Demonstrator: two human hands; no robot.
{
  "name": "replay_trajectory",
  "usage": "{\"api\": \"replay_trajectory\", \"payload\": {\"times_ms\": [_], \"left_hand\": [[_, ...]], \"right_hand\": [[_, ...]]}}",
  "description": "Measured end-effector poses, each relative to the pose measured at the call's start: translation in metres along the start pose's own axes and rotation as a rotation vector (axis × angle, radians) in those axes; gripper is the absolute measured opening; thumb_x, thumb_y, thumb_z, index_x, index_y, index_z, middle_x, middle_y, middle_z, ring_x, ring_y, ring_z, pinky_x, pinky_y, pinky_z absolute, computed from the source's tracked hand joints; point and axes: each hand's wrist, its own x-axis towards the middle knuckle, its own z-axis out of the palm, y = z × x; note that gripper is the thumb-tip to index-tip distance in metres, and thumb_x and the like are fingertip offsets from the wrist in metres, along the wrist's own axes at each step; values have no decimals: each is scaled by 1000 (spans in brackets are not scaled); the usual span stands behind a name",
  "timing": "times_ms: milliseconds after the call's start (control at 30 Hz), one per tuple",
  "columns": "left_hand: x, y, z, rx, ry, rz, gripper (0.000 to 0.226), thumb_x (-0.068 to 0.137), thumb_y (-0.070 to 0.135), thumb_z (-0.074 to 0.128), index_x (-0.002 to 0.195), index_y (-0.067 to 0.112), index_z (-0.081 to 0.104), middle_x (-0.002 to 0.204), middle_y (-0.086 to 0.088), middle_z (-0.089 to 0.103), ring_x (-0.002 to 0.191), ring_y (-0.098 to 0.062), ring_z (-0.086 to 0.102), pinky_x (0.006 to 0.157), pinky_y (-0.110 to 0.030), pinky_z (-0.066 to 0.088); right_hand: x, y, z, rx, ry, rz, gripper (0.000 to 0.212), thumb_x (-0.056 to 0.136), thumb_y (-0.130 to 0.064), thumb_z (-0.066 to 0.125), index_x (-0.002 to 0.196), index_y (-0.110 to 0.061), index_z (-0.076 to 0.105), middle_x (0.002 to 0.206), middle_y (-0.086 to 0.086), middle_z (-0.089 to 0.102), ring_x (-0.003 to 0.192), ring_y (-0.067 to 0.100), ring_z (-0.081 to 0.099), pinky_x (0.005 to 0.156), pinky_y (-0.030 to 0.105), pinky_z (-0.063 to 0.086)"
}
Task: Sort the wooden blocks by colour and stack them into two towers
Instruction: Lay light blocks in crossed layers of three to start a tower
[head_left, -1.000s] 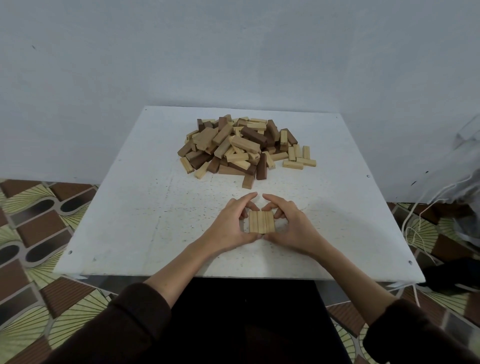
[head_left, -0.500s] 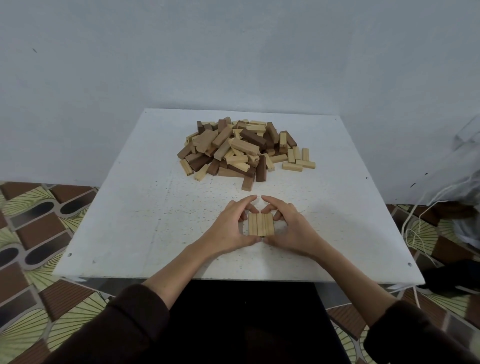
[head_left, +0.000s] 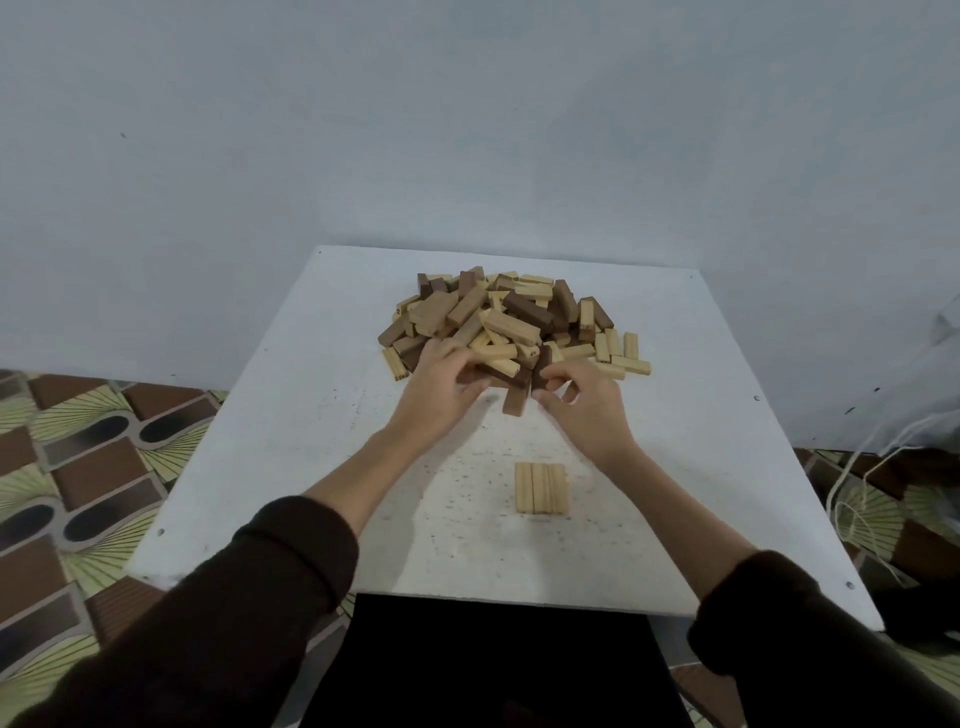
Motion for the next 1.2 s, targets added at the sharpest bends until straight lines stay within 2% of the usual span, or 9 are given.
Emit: {"api": "replay_trajectory", "payload": {"times_ms": [67,233,333,633,733,800,867,1033,1200], "left_hand": [[18,0,3,140,41,71,29,88,18,66,113,3,64,106,-7,57,103,-18,44,88,-16,30],[40,0,13,304,15,119,31,86,23,66,110,2,65,112,-11,58,112,-27,44,92,-35,40],[43,0,16,318,20,122,32,88,27,65,109,3,65,113,-10,57,112,-26,44,91,-37,42],[47,-7,22,252,-14,177,10,85,-1,63,95,-2,66,102,-15,58,99,-32,49,79,-48,47],[47,-5,21,227,-11,184,7,87,0,61,92,-2,65,101,-15,58,99,-31,48,80,-46,46],[44,-6,18,211,14,168,10,90,7,60,95,-1,64,101,-13,56,99,-28,47,82,-36,43],[37,-10,13,178,58,124,13,91,11,59,99,1,61,102,-10,53,98,-20,45,82,-25,37],[3,-25,2,8,154,-38,8,91,6,54,99,5,51,101,-3,45,92,-7,34,80,-15,34],[-31,-42,-1,-13,164,-191,8,92,17,55,93,16,47,92,6,42,88,-9,35,70,-15,33]], "right_hand": [[13,-4,11,-69,26,22,19,85,-23,68,102,-16,65,100,-3,56,82,7,48,65,13,37],[24,-9,31,-195,89,74,17,85,-32,66,96,-21,61,98,-8,49,89,13,48,74,33,49],[27,-11,35,-219,115,73,18,85,-31,64,99,-19,61,102,-6,52,90,15,49,74,35,50],[28,-10,41,-312,85,55,22,88,-29,62,106,-15,62,108,-1,52,95,17,49,79,36,48],[28,-10,43,-314,83,39,21,88,-26,62,104,-13,63,107,1,53,94,19,51,78,37,48],[28,-10,43,-304,87,43,18,87,-24,62,101,-13,63,106,0,54,93,18,51,77,37,49],[28,-11,43,-278,99,48,14,86,-22,62,97,-13,63,102,-1,54,92,17,51,75,37,49],[18,-13,39,-163,120,61,12,83,-23,64,89,-19,54,93,-7,50,81,13,51,65,32,49],[4,-24,38,-99,39,111,19,80,-22,64,83,-24,45,85,-5,53,68,12,51,54,28,43]]}}
